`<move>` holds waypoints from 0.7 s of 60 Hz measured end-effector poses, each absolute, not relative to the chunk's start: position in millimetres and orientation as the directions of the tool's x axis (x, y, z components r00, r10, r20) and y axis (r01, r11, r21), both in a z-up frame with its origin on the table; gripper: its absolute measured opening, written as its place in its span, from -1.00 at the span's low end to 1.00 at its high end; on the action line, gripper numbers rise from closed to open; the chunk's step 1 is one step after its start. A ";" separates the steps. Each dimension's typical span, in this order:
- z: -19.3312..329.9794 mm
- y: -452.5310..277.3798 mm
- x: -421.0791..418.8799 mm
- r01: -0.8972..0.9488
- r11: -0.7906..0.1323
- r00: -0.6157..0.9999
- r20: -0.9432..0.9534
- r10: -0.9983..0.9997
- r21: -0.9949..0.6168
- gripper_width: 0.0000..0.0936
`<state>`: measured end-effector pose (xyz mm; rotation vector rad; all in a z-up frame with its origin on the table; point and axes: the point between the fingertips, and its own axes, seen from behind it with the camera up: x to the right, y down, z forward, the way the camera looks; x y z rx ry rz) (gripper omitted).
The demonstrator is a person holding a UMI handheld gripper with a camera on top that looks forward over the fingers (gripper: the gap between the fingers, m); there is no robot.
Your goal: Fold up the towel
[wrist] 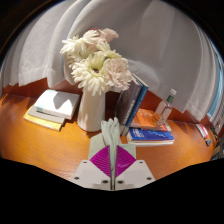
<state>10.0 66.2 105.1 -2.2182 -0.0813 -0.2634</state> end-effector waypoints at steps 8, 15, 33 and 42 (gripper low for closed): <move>68.8 59.8 83.9 0.159 -0.665 0.974 0.227 -0.016 -0.730 -0.67; 38.3 48.9 116.9 0.167 -0.704 0.975 0.220 0.016 -0.691 0.10; 172.7 14.9 102.5 0.117 -0.519 0.992 0.129 0.013 -0.847 0.39; 258.7 -28.9 69.3 0.066 -0.409 0.998 0.068 0.008 -0.910 0.47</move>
